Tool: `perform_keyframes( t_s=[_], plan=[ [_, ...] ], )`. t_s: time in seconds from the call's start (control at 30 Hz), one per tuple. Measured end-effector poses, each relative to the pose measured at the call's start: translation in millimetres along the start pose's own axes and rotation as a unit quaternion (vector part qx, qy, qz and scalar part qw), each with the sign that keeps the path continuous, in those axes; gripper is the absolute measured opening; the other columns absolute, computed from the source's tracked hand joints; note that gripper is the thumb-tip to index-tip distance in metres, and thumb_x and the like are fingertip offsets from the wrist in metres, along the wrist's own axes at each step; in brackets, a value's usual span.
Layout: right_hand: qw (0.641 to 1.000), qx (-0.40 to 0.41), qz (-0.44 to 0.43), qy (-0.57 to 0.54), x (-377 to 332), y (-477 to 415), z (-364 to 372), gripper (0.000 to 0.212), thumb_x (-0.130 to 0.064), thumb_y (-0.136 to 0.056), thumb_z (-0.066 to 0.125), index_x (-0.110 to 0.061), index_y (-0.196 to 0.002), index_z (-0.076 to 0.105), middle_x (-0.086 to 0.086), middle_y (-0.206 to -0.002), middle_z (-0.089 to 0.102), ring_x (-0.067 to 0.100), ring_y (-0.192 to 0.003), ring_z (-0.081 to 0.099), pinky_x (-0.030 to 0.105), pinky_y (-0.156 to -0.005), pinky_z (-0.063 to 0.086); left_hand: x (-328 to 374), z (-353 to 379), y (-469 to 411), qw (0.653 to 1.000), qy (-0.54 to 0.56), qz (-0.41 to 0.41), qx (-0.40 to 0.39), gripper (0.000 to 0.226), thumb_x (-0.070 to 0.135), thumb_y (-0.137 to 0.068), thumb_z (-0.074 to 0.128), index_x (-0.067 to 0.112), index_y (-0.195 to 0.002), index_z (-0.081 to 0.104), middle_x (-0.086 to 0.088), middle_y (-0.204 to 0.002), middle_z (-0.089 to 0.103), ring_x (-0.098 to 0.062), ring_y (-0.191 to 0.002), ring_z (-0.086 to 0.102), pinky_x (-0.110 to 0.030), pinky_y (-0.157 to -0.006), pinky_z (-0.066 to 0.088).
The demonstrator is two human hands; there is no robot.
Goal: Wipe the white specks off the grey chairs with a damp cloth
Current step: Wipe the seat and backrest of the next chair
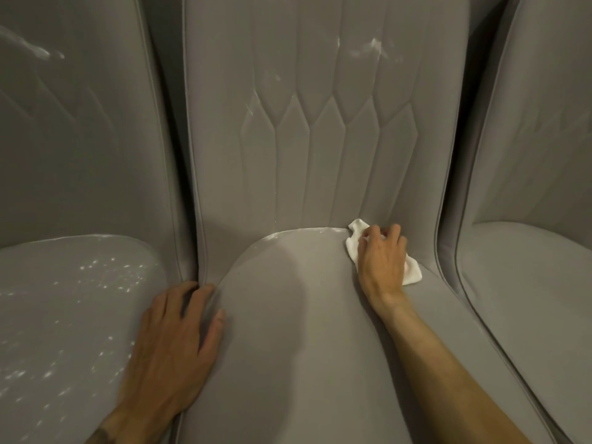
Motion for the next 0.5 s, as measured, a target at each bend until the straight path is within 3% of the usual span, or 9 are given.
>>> perform_keyframes(
  t_s=[0.17,0.27,0.37,0.5],
  plan=[
    [0.997,-0.034,-0.067,-0.031,-33.6,1.8,10.6,0.034,-0.031,-0.103,0.042,-0.012,-0.126,0.06,0.016,-0.116,0.051,0.037,-0.103,0.048,0.043,-0.096,0.036,-2.7,-0.1,-0.2,1.0,0.002,-0.002,-0.005,0.052,0.05,-0.099,0.037,0.019,-0.133,0.06,-0.007,-0.133,0.055,-0.031,-0.118,0.05,-0.048,-0.098,0.047],
    [0.996,-0.032,-0.084,0.02,-7.3,-1.0,5.1,0.03,-0.025,-0.101,0.046,-0.01,-0.121,0.062,0.016,-0.117,0.05,0.037,-0.102,0.047,0.043,-0.093,0.04,-3.7,0.4,0.3,1.0,0.004,0.005,0.002,0.052,0.05,-0.099,0.037,0.018,-0.132,0.061,-0.008,-0.132,0.056,-0.032,-0.117,0.051,-0.048,-0.096,0.048],
    [0.999,-0.003,-0.038,0.032,1.0,-1.3,1.6,0.023,-0.012,-0.095,0.052,-0.002,-0.111,0.064,0.019,-0.112,0.053,0.039,-0.097,0.049,0.044,-0.087,0.039,-3.5,1.5,-0.5,1.0,0.006,0.007,0.006,0.052,0.049,-0.098,0.038,0.018,-0.132,0.061,-0.008,-0.131,0.056,-0.032,-0.116,0.051,-0.049,-0.095,0.048],
    [0.997,-0.055,-0.05,-0.028,-42.6,-5.1,16.9,0.032,-0.01,-0.094,0.051,-0.001,-0.123,0.059,0.02,-0.122,0.05,0.04,-0.111,0.047,0.042,-0.098,0.035,-2.2,0.8,-0.3,1.0,0.007,0.007,0.007,0.051,0.049,-0.099,0.038,0.018,-0.133,0.061,-0.008,-0.131,0.055,-0.033,-0.116,0.051,-0.051,-0.097,0.049]
  ],
)
Point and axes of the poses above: each hand's wrist, its own y-axis away from the middle knuckle, its own z-axis out of the palm, x = y × z, the point moved 7 cm from there along -y, towards the middle knuckle
